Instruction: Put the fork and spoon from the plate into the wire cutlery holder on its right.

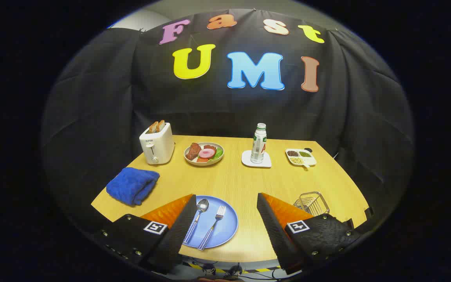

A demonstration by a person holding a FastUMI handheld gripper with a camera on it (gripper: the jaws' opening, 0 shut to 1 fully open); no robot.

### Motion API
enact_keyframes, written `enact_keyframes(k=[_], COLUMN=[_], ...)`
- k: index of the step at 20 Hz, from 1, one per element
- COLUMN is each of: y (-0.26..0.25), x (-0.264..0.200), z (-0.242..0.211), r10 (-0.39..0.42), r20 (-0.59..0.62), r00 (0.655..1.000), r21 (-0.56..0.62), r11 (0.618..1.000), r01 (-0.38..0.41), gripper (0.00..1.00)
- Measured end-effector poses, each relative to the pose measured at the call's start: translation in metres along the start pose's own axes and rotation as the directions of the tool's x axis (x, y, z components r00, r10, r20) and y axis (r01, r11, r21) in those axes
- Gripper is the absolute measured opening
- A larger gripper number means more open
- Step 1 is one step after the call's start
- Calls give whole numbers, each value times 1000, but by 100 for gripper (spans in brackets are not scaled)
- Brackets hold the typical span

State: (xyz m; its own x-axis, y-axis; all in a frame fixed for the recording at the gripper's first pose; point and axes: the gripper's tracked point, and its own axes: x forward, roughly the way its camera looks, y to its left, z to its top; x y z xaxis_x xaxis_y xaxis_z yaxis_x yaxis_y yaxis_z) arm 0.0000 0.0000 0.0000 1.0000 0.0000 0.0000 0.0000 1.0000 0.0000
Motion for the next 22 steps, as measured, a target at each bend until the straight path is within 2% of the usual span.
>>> enact_keyframes(k=[7, 12, 18, 22], y=[6, 15, 26, 29], x=[0, 3, 16, 29], z=[5, -5, -34, -63], r10=[5, 17, 28, 13], r20=[26, -9, -134, -255], r00=[1000, 1000, 991, 967], r21=[9, -7, 23, 30], r11=[1000, 1000, 999, 1000], r01=[-6, -17, -25, -6], gripper=[96, 95, 96, 96])
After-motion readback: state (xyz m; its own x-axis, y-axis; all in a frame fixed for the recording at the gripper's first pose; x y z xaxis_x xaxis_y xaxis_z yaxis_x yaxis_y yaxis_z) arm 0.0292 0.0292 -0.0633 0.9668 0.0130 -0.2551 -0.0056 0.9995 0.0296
